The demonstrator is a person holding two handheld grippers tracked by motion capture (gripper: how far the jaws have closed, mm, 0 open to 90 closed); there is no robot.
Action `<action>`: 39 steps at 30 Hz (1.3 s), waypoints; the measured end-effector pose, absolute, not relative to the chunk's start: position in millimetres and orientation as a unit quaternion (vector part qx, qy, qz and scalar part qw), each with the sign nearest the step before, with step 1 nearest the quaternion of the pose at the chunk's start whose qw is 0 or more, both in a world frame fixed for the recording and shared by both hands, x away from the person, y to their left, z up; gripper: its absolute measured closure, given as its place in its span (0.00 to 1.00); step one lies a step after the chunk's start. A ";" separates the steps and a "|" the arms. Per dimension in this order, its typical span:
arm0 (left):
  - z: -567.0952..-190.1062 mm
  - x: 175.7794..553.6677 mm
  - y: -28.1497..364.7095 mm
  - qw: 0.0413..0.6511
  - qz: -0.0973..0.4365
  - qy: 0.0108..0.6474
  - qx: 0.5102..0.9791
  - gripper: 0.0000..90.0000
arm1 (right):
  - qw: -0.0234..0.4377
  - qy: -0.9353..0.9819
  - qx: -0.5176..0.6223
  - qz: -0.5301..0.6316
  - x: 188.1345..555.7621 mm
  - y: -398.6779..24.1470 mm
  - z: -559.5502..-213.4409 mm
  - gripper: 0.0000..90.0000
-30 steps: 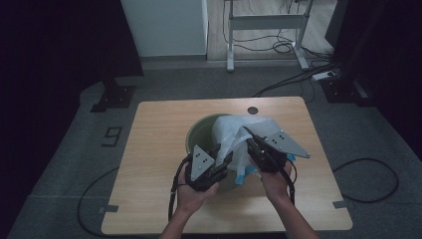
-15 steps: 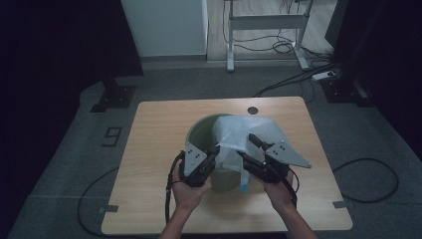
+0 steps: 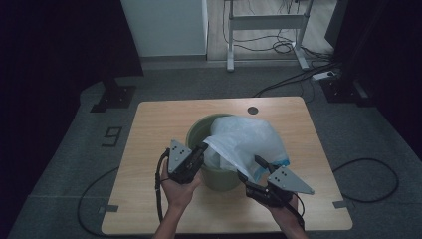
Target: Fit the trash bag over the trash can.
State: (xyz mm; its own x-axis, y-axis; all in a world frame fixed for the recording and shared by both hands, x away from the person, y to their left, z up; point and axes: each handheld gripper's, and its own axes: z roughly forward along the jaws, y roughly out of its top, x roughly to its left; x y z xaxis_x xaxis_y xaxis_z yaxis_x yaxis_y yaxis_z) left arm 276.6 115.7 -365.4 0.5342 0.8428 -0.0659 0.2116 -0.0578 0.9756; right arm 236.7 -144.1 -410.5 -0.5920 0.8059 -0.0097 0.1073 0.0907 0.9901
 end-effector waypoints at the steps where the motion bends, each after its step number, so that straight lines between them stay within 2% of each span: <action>1: -365.3 276.6 118.5 0.564 0.280 0.396 0.669 1.00 | 0.303 0.675 0.340 0.581 235.2 -145.3 -412.1 0.34; 13: -366.7 273.0 161.7 0.583 0.272 0.425 0.637 1.00 | 0.305 0.667 0.367 0.572 225.9 -171.5 -427.0 0.32; 24: -384.4 268.6 202.6 0.577 0.270 0.456 0.622 1.00 | 0.281 0.663 0.362 0.592 222.3 -181.6 -437.2 0.33; 32: -393.6 268.3 209.4 0.573 0.264 0.457 0.628 0.97 | 0.277 0.647 0.382 0.599 224.1 -197.7 -438.1 0.32; 35: -395.9 268.5 210.8 0.573 0.255 0.447 0.638 0.90 | 0.278 0.646 0.391 0.594 232.8 -197.8 -438.1 0.32; 39: -396.6 267.8 217.0 0.570 0.240 0.430 0.658 0.63 | 0.286 0.645 0.395 0.588 247.5 -197.2 -438.6 0.31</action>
